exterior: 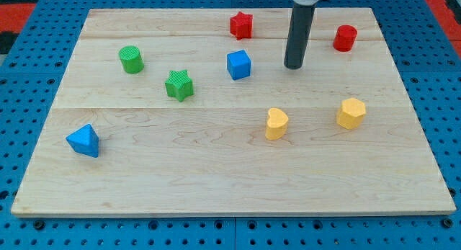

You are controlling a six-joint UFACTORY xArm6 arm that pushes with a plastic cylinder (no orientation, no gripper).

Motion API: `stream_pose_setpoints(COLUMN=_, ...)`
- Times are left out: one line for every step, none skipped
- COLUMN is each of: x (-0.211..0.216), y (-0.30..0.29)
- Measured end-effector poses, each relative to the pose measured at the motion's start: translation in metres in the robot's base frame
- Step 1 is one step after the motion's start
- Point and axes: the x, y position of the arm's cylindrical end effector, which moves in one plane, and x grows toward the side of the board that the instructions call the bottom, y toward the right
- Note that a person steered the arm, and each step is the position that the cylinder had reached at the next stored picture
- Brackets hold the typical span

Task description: Move blue cube to the top left

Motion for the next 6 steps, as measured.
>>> stream_pose_setpoints(x=0.002, y=-0.026)
stream_pose_setpoints(x=0.002, y=-0.049)
stream_pose_setpoints(x=0.006, y=-0.063)
stream_pose_setpoints(x=0.010, y=-0.063)
stream_pose_setpoints(x=0.004, y=-0.064)
stream_pose_setpoints(x=0.004, y=-0.084)
